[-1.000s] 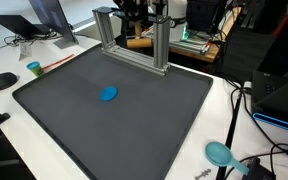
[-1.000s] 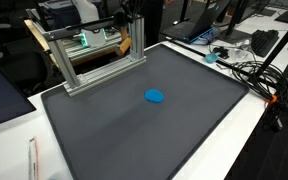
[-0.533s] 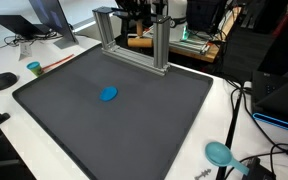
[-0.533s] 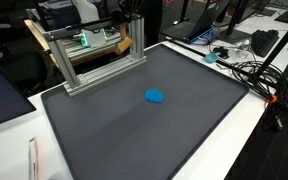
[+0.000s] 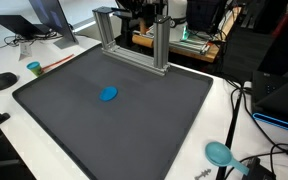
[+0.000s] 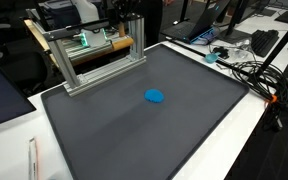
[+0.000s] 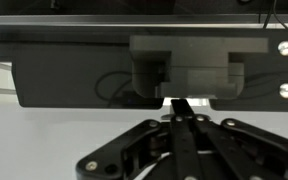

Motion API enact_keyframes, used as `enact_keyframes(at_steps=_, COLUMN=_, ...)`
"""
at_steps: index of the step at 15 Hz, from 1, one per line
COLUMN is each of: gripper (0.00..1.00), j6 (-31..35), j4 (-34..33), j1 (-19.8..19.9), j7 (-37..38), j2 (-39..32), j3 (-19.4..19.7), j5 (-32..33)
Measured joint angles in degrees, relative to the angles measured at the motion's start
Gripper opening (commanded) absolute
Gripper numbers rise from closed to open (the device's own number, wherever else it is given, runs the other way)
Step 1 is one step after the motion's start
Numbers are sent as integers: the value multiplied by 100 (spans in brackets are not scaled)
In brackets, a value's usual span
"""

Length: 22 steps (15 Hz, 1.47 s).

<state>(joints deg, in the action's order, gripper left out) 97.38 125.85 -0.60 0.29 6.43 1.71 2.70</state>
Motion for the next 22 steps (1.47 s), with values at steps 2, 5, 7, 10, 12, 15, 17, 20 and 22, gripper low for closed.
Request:
enact_keyframes(at_steps=2, gripper=2, j6=-111, j4=3, j1=10, j7=-1, j2=2, j3=0, j5=-5)
enact_keyframes(at_steps=5, gripper=2, j6=-135, j4=3, j1=10, j7=-33, j2=4, j3=-4, j5=-6)
enact_keyframes(at_steps=7, gripper=3, j6=-134, j4=3, j1=10, j7=-68, j2=7, j3=-12, j5=1)
enact_keyframes(at_steps=10, gripper=4, j6=126, j4=45, j1=9, j7=-39, j2=128, j3=-45, j5=49)
enact_keyframes(at_steps=12, gripper=31, j6=544, j4=144, j1=6, j7=-28, j2=331, j3=-87, j5=140)
enact_keyframes(at_steps=15, gripper=49, j6=1206, j4=306, j1=2, j7=2, j2=688, j3=-165, j5=344)
enact_keyframes(at_steps=17, gripper=63, j6=1550, j4=349, j1=1, j7=22, j2=877, j3=-215, j5=476)
enact_keyframes(at_steps=20, gripper=84, j6=1900, j4=331, j1=1, j7=25, j2=1026, j3=-284, j5=672)
enact_keyframes(at_steps=22, gripper=98, j6=2080, j4=260, j1=1, j7=18, j2=1043, j3=-320, j5=804)
